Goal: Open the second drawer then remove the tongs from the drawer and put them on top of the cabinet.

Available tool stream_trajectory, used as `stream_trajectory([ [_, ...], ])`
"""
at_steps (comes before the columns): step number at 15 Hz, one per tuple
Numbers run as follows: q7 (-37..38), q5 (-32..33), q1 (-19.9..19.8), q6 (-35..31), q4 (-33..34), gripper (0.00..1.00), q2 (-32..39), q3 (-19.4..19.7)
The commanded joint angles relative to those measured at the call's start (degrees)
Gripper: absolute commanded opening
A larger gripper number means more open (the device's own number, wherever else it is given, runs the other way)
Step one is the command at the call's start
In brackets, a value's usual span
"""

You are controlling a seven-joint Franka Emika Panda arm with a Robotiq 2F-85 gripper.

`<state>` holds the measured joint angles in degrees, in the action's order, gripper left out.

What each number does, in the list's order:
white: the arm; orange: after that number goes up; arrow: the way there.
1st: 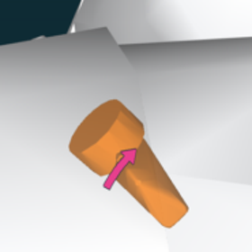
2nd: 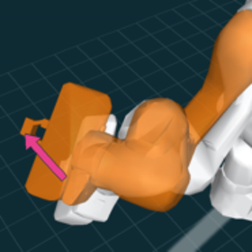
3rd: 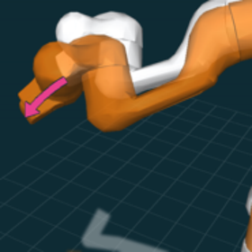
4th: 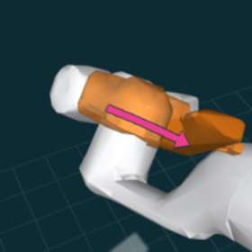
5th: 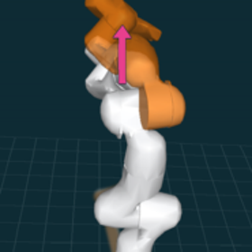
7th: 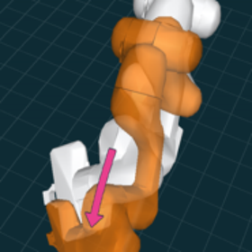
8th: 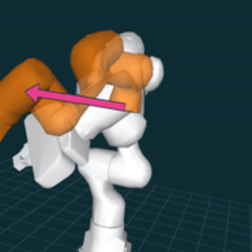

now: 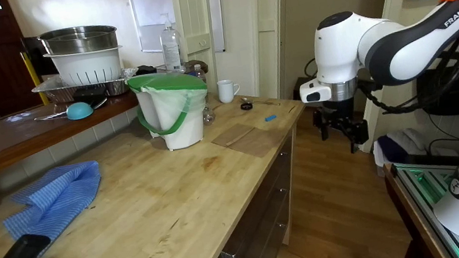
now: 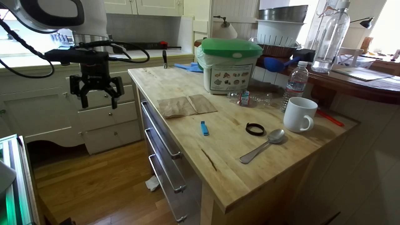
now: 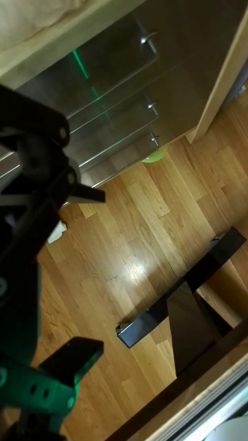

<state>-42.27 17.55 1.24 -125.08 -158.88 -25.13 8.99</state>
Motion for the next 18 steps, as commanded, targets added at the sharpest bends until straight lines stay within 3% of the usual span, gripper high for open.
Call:
stream_trajectory([
  [1,0.2,0.8,3.5,-4.5,0.0,1.0,5.6,-5.0],
  [6,3.9,0.7,6.4,-7.2,0.0,1.0,12.2,-11.2],
  [12,2.9,-0.1,6.3,-6.0,0.5,1.0,12.1,-11.5],
  [18,14.0,13.0,6.3,-16.8,0.5,1.0,18.8,-16.3],
])
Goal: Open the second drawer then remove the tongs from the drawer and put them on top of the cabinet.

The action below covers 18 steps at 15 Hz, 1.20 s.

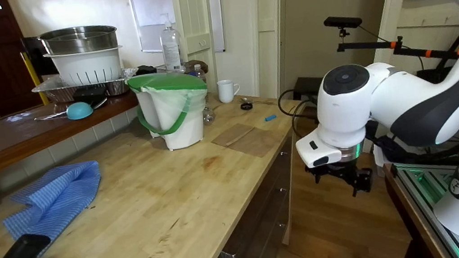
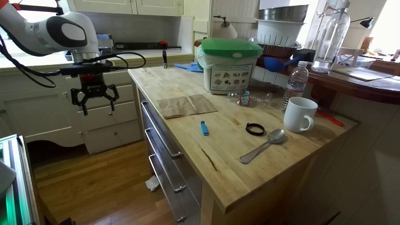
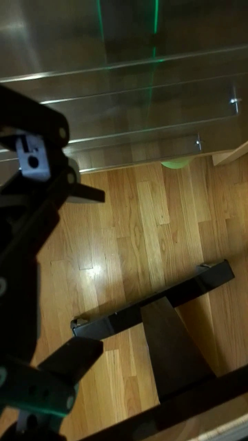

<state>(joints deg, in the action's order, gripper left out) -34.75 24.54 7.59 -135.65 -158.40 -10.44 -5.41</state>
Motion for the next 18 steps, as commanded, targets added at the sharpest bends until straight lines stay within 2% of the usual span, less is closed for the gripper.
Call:
stream_trajectory([
  [1,9.1,8.4,-0.5,-10.1,0.0,1.0,6.1,-2.2],
  [5,22.6,22.0,-1.1,-19.4,0.0,1.0,12.3,-2.1],
  [8,34.5,33.6,-1.2,-22.9,-0.1,1.0,17.2,-0.7],
  [12,46.5,48.3,1.6,-17.5,3.6,1.0,25.5,-0.1],
  [15,54.2,52.8,4.4,-12.1,7.5,1.0,32.5,-0.7],
  [18,55.5,53.6,5.3,-10.1,11.8,1.0,40.1,0.2],
])
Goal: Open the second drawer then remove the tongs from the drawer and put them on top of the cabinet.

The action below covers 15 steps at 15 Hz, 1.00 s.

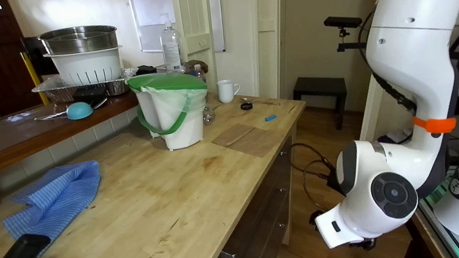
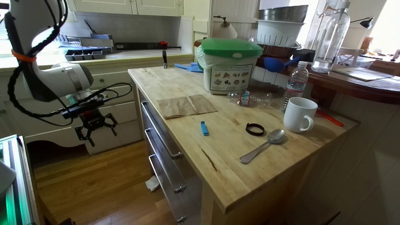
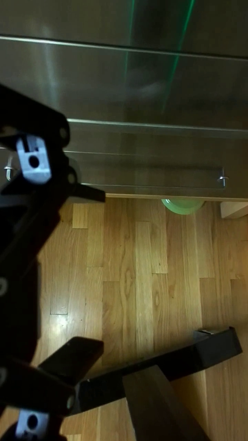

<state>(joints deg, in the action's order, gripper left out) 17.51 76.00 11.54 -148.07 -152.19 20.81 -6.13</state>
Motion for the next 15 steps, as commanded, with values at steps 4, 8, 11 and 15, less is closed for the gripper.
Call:
stream_trajectory([
  [4,-0.1,0.3,-1.9,1.1,5.5,1.0,9.7,-0.1],
  [8,1.4,6.6,-3.1,-2.8,8.3,1.0,13.3,2.4],
  [11,7.3,20.0,-2.3,-5.4,11.2,1.0,15.3,4.2],
  [15,14.2,38.2,-2.7,-5.9,15.2,1.0,18.0,4.6],
])
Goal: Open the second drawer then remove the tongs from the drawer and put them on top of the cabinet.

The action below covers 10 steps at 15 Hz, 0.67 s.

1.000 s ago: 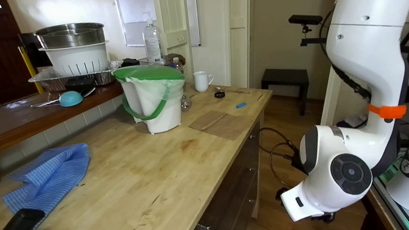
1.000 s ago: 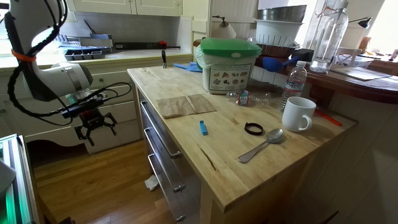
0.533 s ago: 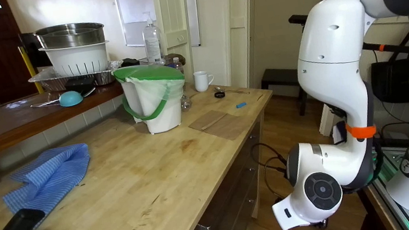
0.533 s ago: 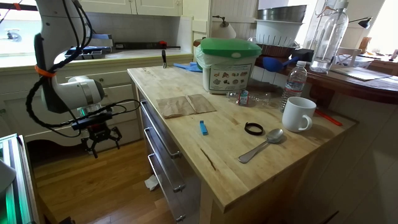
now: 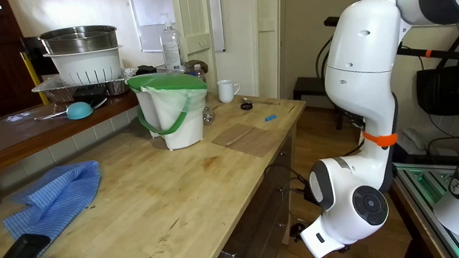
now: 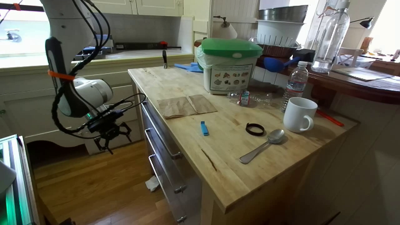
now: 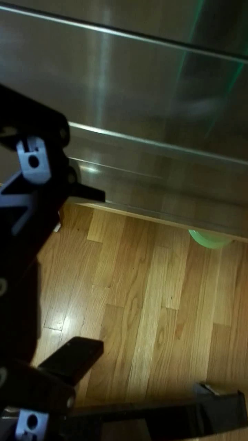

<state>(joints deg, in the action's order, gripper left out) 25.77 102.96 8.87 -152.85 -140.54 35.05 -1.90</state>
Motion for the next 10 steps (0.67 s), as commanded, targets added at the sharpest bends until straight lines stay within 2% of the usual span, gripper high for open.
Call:
stream_trajectory([
  [1,7.1,14.4,-0.7,-0.6,5.0,1.0,5.6,-0.2],
  [2,7.7,16.0,-0.7,0.0,5.5,1.0,6.7,-0.5],
  [4,6.3,13.0,0.6,2.3,6.4,1.0,9.7,-0.5],
  [5,3.7,10.0,-4.0,6.5,6.1,1.0,10.8,-5.0],
  [7,3.3,2.8,-5.4,8.9,7.0,1.0,12.7,-6.5],
  [8,4.0,7.9,-6.0,8.8,5.0,1.0,10.0,-7.0],
  [10,3.7,4.7,-6.5,9.5,5.9,1.0,11.8,-7.7],
])
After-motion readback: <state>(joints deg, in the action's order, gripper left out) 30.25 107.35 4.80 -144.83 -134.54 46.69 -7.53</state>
